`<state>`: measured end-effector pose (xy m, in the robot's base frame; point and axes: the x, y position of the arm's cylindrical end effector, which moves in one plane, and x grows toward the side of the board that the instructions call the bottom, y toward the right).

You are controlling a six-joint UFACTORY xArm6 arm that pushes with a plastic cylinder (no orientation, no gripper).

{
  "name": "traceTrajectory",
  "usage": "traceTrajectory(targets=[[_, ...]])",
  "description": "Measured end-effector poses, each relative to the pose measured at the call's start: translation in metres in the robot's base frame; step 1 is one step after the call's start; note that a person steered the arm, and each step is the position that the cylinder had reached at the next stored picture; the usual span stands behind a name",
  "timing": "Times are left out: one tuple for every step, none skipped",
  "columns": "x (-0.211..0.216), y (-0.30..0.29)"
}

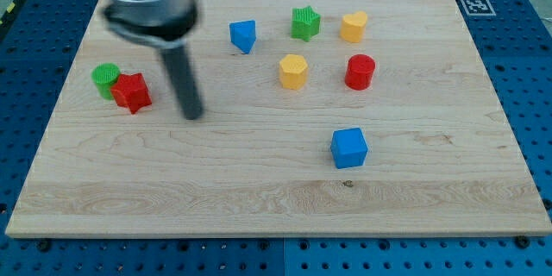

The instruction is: Nudge the red circle up a bit

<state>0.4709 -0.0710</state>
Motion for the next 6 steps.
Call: traceTrajectory(targets=[[0.000, 0.105], [0.001, 0.159], [-0.001, 0.164], [-0.025, 0.164], [-0.051, 0.166], [-0.066, 0.165]])
